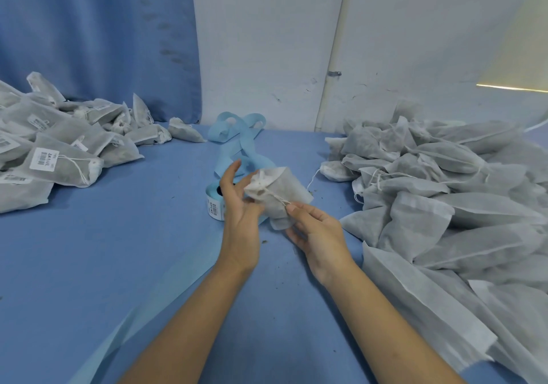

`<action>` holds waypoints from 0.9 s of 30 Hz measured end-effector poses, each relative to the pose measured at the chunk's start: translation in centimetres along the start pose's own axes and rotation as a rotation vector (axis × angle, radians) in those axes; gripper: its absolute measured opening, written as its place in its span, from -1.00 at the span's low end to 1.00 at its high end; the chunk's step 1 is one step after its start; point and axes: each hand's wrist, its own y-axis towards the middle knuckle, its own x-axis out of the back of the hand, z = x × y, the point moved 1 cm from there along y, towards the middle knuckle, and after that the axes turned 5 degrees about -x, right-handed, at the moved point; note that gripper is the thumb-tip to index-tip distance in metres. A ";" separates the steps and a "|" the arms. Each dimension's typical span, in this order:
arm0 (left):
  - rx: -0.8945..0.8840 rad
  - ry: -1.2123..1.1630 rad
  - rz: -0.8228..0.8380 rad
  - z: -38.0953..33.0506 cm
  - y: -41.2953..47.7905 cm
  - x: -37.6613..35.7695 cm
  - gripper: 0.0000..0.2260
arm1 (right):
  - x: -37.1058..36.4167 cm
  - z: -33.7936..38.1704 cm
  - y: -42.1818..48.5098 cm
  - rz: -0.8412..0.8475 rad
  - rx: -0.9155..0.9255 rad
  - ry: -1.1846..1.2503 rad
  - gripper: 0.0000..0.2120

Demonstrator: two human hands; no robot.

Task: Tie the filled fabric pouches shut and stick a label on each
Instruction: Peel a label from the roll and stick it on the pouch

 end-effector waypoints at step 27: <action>0.290 -0.091 -0.249 1.1 0.4 1.1 -0.96 | -0.2 -1.9 0.7 0.019 0.008 -0.141 -0.51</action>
